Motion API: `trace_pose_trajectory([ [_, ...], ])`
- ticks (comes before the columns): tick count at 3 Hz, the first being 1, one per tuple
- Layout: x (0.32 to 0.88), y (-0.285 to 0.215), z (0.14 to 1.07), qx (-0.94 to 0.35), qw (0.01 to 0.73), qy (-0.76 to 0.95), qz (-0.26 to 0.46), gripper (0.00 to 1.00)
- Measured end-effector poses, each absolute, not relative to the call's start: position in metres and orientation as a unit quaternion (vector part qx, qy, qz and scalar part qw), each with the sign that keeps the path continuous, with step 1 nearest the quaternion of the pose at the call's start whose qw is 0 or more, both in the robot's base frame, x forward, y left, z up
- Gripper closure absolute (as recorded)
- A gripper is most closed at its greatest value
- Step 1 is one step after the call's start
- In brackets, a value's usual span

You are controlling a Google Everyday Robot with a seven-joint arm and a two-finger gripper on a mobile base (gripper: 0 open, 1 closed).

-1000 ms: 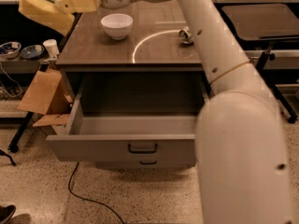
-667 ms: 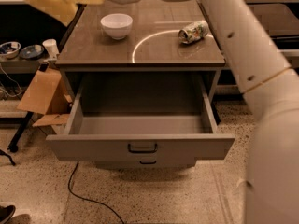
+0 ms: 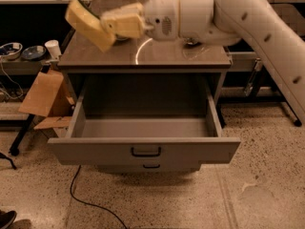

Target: Place sponge into top drawer

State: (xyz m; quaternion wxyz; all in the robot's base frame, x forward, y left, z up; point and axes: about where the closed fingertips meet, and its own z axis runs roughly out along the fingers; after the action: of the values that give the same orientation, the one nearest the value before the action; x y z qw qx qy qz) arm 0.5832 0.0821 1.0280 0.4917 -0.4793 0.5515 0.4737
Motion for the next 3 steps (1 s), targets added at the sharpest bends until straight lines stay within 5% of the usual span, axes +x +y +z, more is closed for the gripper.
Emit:
trace_pose_trajectory([
  [3,0.594,0.016,0.839,-0.389,0.380,0.737,0.401,1.00],
])
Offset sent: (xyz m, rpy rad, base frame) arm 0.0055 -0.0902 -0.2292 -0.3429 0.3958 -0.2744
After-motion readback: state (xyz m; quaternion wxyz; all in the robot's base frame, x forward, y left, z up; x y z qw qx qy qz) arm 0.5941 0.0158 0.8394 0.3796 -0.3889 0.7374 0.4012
